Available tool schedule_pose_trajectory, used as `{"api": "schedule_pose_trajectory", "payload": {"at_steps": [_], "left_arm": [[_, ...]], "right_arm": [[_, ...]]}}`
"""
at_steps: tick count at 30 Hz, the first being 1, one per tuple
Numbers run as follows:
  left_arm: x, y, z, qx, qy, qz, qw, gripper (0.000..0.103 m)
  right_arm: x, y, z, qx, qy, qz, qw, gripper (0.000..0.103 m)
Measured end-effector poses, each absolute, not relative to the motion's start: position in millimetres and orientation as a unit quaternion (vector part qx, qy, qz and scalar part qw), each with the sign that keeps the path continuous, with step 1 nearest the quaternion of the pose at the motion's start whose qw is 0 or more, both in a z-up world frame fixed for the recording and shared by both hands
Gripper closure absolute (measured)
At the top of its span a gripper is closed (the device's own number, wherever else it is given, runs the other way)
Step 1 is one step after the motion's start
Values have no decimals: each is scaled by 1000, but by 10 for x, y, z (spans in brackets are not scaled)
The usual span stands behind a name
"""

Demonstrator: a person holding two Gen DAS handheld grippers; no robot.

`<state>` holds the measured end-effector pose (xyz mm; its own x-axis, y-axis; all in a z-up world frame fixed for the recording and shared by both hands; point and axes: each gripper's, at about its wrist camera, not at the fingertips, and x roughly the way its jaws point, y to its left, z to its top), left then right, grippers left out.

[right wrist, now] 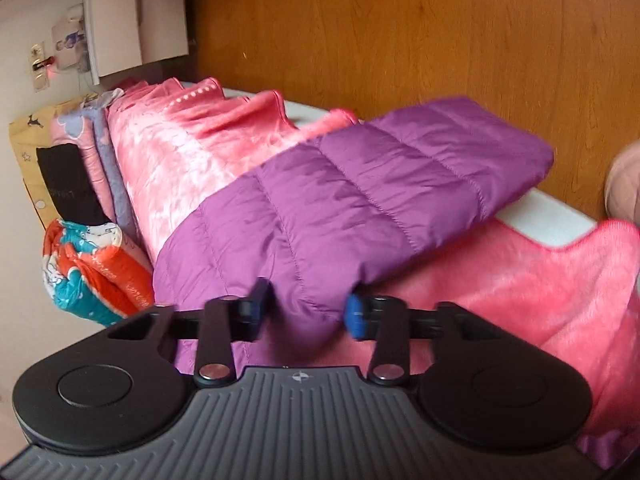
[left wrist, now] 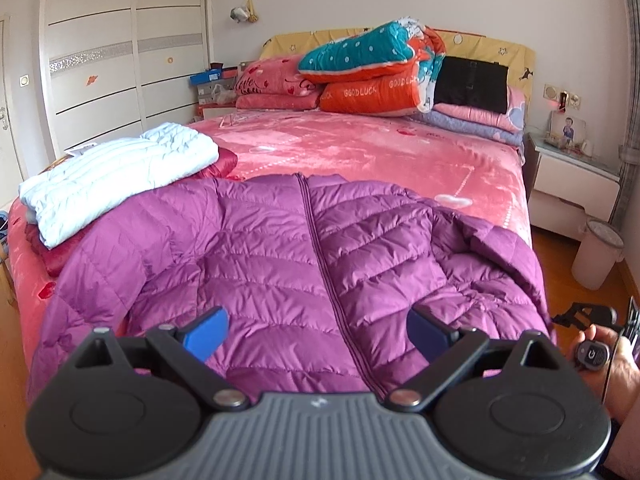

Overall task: Fold large clothes
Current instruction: 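Grasp the purple sleeve cuff with the right gripper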

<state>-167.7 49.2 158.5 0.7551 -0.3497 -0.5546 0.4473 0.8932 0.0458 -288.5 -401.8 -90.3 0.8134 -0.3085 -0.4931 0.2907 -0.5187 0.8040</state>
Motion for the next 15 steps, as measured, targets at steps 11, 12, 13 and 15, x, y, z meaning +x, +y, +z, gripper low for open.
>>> {"api": "schedule_pose_trajectory", "payload": {"at_steps": [11, 12, 13, 15], "left_arm": [[-1469, 601, 1439, 60, 291, -201, 933, 7], [-1439, 630, 1428, 52, 291, -199, 934, 7], [-1404, 667, 1416, 43, 292, -197, 935, 7], [-1326, 749, 1381, 22, 297, -191, 935, 7]], "right_arm": [[-2688, -4211, 500, 518, -14, -357, 777, 82], [-2630, -4158, 689, 471, -17, -353, 808, 82], [-2561, -4080, 876, 421, -19, -348, 837, 82], [-2424, -3880, 1185, 340, -27, -333, 879, 82]]}}
